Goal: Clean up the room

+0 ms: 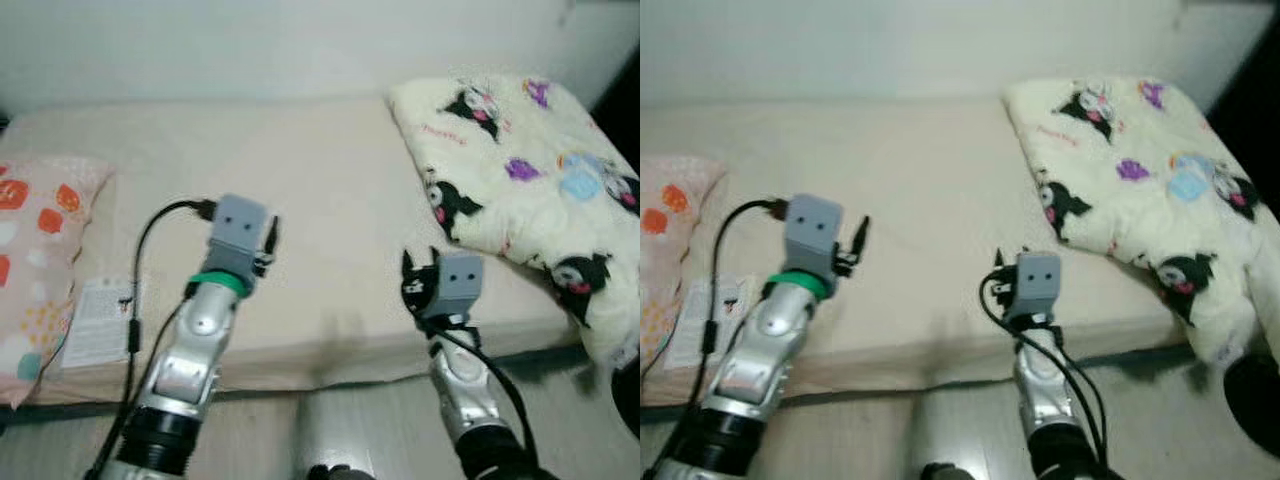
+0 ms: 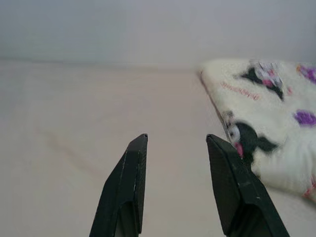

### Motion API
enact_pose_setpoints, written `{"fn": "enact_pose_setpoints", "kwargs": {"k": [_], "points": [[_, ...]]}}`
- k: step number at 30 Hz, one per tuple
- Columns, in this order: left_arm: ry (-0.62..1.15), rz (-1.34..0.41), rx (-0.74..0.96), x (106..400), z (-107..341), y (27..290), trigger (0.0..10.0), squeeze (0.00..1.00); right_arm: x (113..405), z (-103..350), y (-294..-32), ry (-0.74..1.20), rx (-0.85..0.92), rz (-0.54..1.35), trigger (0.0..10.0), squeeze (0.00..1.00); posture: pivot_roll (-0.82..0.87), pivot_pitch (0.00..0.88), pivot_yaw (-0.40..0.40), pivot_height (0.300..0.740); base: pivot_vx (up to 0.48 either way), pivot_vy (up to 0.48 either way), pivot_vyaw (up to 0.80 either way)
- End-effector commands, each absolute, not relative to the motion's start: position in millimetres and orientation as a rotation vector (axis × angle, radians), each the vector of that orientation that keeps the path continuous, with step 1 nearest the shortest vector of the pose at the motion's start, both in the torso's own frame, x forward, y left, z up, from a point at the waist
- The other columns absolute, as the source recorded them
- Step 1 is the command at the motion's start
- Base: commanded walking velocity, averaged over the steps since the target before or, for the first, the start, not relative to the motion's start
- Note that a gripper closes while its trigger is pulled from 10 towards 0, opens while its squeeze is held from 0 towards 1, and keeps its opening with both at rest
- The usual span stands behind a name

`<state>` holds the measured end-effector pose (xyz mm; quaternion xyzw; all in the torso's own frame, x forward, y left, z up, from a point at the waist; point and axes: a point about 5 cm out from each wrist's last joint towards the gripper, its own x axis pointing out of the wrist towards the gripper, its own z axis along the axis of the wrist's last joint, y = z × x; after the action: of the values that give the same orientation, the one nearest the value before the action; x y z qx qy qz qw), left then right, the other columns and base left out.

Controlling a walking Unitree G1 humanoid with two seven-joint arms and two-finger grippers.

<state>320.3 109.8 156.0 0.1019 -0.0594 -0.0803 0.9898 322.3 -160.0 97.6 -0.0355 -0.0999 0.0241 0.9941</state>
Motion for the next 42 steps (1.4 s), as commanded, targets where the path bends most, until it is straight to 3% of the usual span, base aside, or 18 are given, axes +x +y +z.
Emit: {"fn": "enact_pose_setpoints", "kwargs": {"k": [1, 13, 42], "points": [[-0.087, -0.123, 0.210, 317.9, 145.8, 117.1, 10.0, 0.00, 319.5, 89.0, -154.1, -0.164, -0.079, 0.081, 10.0, 0.00, -0.05, 0.046, 0.015, 0.740, 0.000, -0.412, 0.00], [-0.067, -0.080, 0.208, 313.2, 135.8, 120.6, 10.0, 0.00, 323.3, 88.9, -155.6, -0.146, -0.091, 0.102, 10.0, 0.00, -0.04, 0.051, -0.018, 0.740, 0.000, -0.414, 0.00], [-0.058, -0.087, 0.214, 313.5, 133.1, 123.5, 10.0, 0.00, 317.5, 83.9, -150.9, -0.147, -0.074, 0.099, 10.0, 0.00, -0.06, 0.065, 0.020, 0.740, 0.000, -0.413, 0.00]]}}
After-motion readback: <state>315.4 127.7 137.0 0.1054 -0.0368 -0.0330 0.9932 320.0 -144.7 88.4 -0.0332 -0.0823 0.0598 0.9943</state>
